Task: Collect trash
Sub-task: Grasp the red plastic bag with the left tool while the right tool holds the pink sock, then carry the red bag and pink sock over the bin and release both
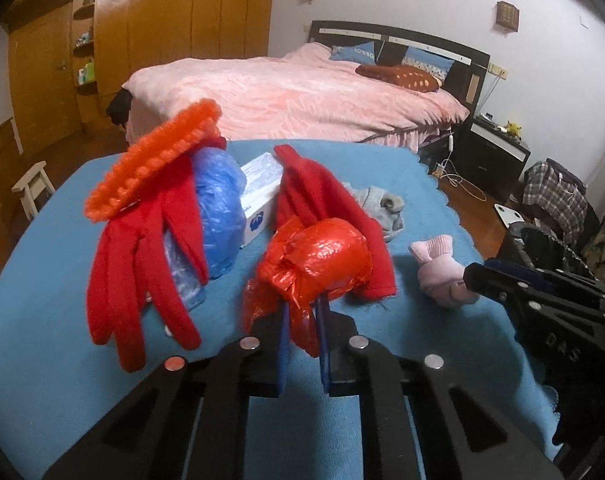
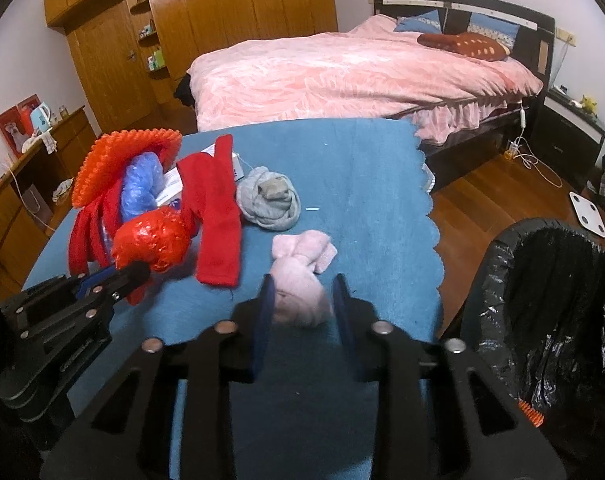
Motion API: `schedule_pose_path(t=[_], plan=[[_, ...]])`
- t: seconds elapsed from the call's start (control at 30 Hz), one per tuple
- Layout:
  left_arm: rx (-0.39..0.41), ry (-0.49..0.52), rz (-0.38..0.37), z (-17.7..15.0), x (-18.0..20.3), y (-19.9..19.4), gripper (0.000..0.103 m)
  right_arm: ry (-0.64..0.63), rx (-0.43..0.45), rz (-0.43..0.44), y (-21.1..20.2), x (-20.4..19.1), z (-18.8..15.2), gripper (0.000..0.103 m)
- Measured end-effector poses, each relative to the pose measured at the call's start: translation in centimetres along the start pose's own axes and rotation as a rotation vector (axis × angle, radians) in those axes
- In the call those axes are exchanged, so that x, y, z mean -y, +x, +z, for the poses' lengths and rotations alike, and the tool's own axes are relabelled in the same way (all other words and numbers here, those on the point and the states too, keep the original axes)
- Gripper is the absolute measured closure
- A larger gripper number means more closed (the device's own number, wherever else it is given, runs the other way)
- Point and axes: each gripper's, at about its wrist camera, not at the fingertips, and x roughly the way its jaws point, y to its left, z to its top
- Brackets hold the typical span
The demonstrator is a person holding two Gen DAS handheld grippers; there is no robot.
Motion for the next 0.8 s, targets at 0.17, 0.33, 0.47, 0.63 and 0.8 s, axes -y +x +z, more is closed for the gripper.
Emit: schedule_pose_path(t=[0.17,0.33,0.47,0.63,0.8], plan=[[-0.017,-0.013,0.006,-0.5,0.0,-0.3,0.091,-0.007,-0.015,-0.004,0.4,-0.3,-0.2,0.080],[-0.024,-0.024,0.018,-0.8,-0.4,0.0,0.091,-0.009,-0.031,-0.014,1.7,-0.6,0.1,0.062],[-0.023,-0.024,0.030,-0.4,-0.6,0.5,0.091,0.000,-0.065,-0.006,3.1,-0.5,0.0,0.062],[-0.018,-0.018,0.032,-0.3,-0.4,0.6,0.091,-0.013,-0.075,0.017,3.5,-0.8,-0.1,0.070],[0.002,-0.015,0.030,0.1,-0.3,-0.4,0.091,0.005,-0.050,0.031,2.1,-0.4,0.0,0.072]])
